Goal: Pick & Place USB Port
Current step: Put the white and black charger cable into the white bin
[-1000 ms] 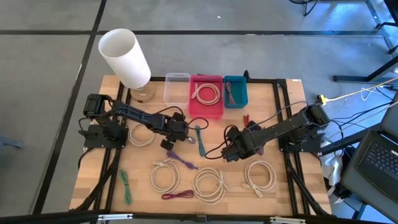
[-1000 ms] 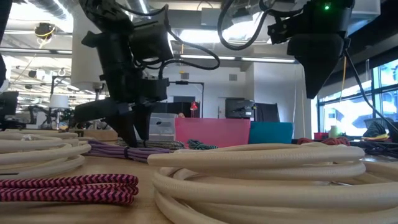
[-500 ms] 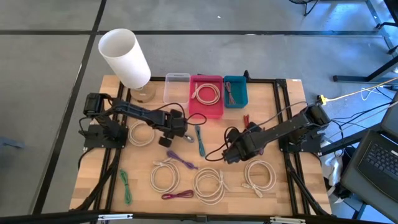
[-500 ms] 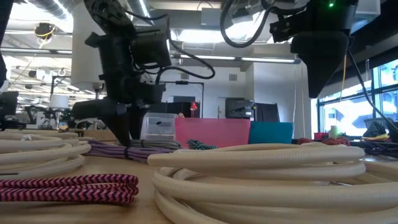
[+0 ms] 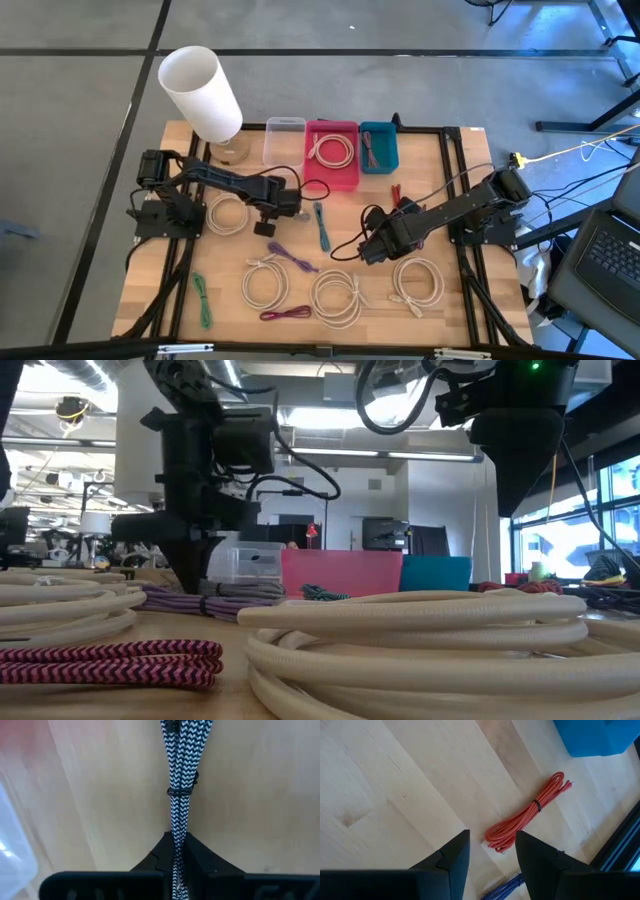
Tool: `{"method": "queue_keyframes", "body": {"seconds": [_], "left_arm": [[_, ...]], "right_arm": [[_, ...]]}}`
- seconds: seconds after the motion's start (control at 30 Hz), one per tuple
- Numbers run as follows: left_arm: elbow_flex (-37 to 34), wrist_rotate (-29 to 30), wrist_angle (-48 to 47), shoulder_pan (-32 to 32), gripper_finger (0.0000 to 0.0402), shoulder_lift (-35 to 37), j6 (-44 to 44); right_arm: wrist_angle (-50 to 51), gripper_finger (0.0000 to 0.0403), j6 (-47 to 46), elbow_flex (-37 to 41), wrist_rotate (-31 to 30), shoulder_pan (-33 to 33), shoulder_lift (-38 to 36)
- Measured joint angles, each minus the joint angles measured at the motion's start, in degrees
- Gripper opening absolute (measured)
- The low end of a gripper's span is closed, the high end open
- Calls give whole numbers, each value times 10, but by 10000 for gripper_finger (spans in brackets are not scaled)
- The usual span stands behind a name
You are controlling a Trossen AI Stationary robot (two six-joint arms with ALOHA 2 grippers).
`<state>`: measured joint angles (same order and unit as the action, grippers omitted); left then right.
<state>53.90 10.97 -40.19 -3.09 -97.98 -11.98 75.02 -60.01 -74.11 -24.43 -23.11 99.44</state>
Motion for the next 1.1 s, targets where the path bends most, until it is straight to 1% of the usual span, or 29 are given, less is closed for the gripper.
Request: {"method": "queue_keyframes", "body": {"seconds": [0.13,0.23,0.3,0.37,0.5,0.63,0.8,0.9,0.97,1.1], "left_arm": [[49,-4,4,21,12,1,7],[86,4,0,41,12,1,8],[117,27,3,53,12,1,10],[151,64,-5,62,12,1,22],[226,130,-9,51,12,1,57],[308,147,-15,13,12,2,90],[406,145,-57,-63,12,3,150],[453,112,-99,-118,12,3,188],[479,85,-136,-160,12,3,229],[498,29,-189,-247,12,4,304]], "right_arm": [[0,161,0,0,0,0,0],[0,161,0,0,0,0,0],[0,161,2,0,0,0,0],[1,161,4,0,0,0,0],[2,161,3,0,0,0,0],[2,161,2,0,0,0,0],[2,161,2,0,0,0,0],[2,161,2,0,0,0,0],[2,161,3,0,0,-1,0],[2,161,8,0,0,-1,0]]}}
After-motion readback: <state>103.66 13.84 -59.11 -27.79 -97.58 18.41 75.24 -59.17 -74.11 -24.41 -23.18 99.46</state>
